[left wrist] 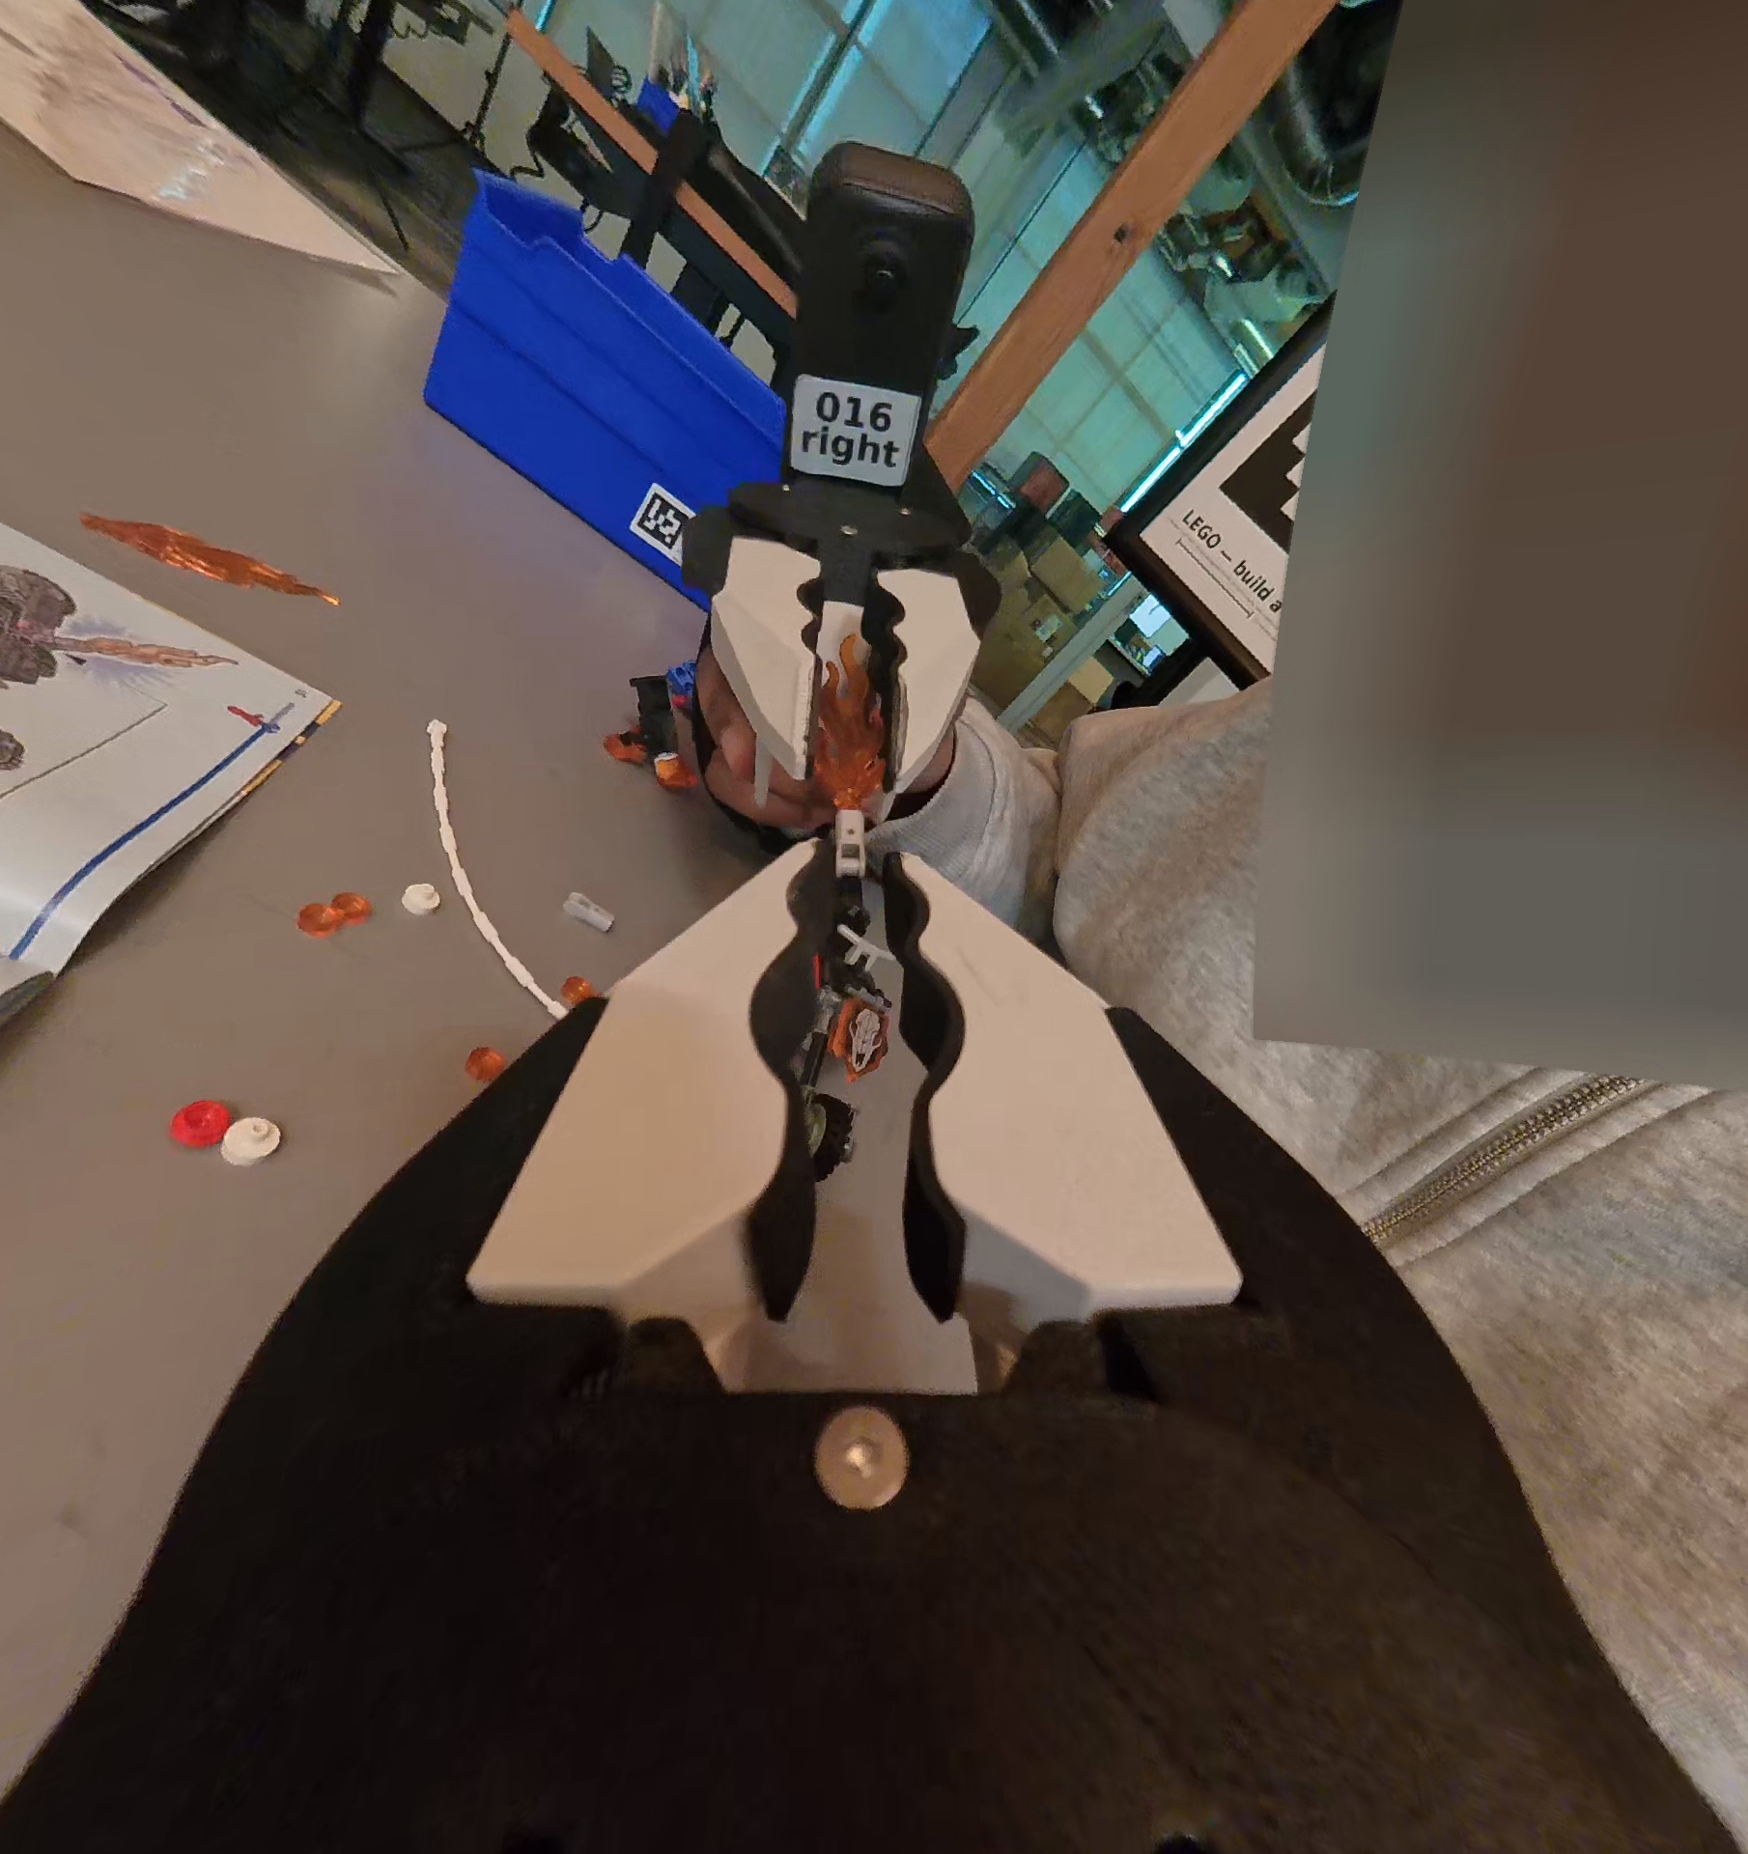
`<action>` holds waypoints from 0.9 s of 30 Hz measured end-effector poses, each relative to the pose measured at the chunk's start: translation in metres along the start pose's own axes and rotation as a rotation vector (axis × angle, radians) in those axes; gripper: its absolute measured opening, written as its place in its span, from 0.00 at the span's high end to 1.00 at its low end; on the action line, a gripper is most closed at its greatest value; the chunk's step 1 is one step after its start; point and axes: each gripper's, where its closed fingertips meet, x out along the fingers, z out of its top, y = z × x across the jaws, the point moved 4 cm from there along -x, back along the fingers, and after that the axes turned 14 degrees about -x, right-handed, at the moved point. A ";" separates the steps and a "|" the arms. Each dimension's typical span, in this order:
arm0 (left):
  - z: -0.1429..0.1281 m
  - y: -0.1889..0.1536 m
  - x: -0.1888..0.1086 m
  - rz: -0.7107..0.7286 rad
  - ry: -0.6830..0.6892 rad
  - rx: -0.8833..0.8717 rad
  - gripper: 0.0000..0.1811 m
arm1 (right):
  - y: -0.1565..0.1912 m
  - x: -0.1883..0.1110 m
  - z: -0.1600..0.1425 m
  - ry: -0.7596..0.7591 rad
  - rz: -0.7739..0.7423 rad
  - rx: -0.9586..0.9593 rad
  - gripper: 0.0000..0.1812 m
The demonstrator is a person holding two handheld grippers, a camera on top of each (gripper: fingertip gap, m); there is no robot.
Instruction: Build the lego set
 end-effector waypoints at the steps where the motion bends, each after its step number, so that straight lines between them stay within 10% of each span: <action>1: 0.000 0.000 0.000 -0.003 -0.002 0.000 0.97 | 0.001 0.000 0.001 0.001 -0.004 -0.014 0.93; 27: 0.000 -0.004 0.000 0.022 0.000 0.057 0.99 | 0.007 0.004 0.001 0.009 -0.024 -0.123 0.93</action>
